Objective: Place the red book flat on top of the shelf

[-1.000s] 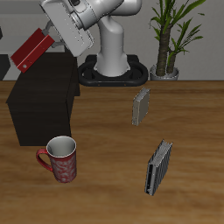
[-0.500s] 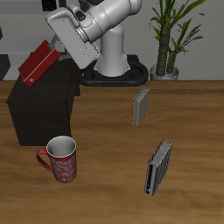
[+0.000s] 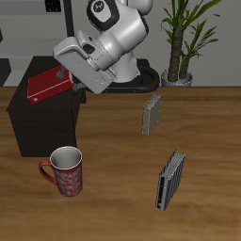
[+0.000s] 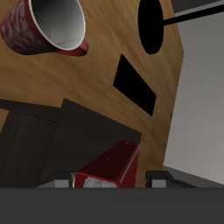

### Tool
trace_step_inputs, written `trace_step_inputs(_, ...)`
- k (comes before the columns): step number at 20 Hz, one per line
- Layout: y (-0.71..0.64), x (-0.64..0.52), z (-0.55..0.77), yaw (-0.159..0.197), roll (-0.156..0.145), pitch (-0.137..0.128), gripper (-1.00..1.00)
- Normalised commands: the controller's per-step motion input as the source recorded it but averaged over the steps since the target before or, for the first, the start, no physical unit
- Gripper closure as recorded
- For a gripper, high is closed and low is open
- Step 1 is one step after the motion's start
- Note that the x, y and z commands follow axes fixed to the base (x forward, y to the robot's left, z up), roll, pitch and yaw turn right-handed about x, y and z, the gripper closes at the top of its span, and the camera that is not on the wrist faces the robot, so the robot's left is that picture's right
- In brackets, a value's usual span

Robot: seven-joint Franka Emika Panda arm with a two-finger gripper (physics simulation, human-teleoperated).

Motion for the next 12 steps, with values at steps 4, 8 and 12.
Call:
trace_step_inputs(4,0.4,-0.02,-0.05,-0.039,0.092,0.037,-1.0)
trace_step_inputs(8,0.31,-0.05,0.04,-0.007,0.095,0.014,-1.0)
trace_step_inputs(12,0.3,-0.11,0.09,-0.012,0.107,0.008,-1.0)
